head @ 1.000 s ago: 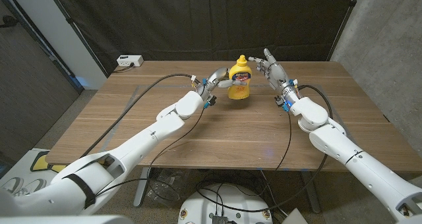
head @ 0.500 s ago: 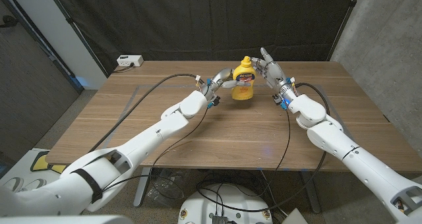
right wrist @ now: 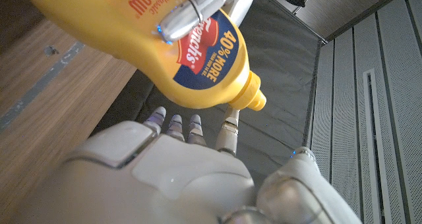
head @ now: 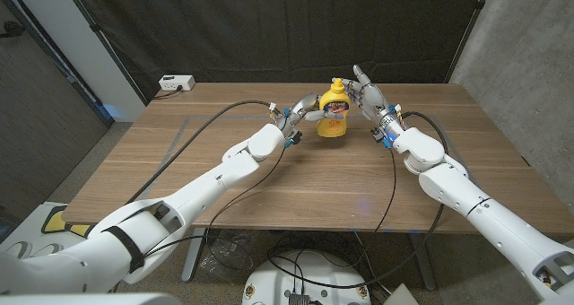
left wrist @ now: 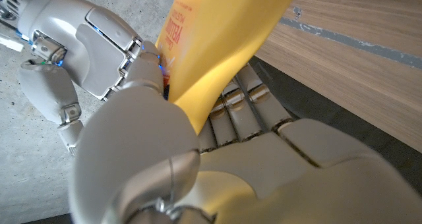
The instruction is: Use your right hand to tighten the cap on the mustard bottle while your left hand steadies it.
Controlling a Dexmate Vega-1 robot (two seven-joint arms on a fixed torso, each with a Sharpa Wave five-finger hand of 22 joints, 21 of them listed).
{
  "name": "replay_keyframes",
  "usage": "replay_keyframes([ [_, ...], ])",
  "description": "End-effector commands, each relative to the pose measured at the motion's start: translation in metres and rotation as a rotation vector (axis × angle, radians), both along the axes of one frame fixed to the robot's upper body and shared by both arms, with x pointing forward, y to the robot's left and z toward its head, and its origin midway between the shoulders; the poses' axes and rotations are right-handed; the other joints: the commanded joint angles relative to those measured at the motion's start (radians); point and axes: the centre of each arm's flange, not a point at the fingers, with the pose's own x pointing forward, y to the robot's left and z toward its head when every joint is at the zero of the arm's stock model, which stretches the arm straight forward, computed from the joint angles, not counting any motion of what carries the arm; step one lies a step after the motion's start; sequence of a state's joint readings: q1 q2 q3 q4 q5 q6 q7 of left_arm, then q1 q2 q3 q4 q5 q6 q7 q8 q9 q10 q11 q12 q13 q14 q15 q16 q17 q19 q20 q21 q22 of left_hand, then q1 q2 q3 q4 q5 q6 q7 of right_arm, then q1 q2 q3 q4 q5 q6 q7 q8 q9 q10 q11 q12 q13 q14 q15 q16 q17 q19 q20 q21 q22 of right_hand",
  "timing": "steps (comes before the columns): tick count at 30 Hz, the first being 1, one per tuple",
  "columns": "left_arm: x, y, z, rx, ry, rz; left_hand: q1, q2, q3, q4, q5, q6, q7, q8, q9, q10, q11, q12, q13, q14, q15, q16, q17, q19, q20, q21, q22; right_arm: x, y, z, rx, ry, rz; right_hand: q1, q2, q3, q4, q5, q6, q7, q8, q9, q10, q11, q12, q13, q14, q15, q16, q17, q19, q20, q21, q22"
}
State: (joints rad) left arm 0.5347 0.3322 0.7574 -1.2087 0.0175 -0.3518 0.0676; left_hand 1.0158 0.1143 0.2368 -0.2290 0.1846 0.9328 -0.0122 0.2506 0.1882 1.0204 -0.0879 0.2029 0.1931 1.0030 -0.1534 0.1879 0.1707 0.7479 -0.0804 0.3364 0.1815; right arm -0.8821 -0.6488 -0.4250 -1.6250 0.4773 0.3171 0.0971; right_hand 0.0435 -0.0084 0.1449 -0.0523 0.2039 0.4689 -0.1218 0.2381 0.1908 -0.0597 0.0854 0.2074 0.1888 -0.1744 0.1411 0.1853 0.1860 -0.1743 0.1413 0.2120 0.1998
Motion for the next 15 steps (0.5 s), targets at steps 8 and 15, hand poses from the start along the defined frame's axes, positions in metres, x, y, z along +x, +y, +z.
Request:
replay_keyframes([
  [8, 0.0003, -0.0002, 0.0060, 0.000, -0.019, -0.009, 0.036, 0.047, 0.161, 0.144, -0.001, 0.064, 0.031, -0.006, 0.005, 0.017, -0.015, -0.002, 0.005, -0.005, -0.006, -0.002, 0.004, -0.006, 0.002, -0.004, 0.002, -0.0021, -0.0073, -0.0041, 0.005, 0.013, -0.019, 0.004, 0.010, 0.000, 0.005, 0.004, 0.023, 0.001, 0.009, 0.005, 0.015, 0.008, 0.007, 0.001, -0.079, -0.001, 0.008, 0.001, -0.250, 0.006, 0.012, 0.003],
  [15, 0.0004, 0.0041, 0.0059, -0.008, -0.021, 0.008, 0.034, 0.045, 0.165, 0.144, -0.001, 0.065, 0.031, -0.008, 0.006, 0.019, -0.013, -0.002, 0.005, -0.005, -0.005, -0.001, 0.004, -0.006, 0.003, -0.005, 0.003, -0.0038, -0.0097, -0.0042, 0.007, 0.010, -0.028, 0.006, 0.011, -0.001, 0.004, 0.005, 0.041, 0.002, 0.016, 0.008, 0.013, 0.010, 0.007, 0.002, -0.080, 0.000, 0.007, 0.001, -0.246, 0.004, 0.014, 0.002],
])
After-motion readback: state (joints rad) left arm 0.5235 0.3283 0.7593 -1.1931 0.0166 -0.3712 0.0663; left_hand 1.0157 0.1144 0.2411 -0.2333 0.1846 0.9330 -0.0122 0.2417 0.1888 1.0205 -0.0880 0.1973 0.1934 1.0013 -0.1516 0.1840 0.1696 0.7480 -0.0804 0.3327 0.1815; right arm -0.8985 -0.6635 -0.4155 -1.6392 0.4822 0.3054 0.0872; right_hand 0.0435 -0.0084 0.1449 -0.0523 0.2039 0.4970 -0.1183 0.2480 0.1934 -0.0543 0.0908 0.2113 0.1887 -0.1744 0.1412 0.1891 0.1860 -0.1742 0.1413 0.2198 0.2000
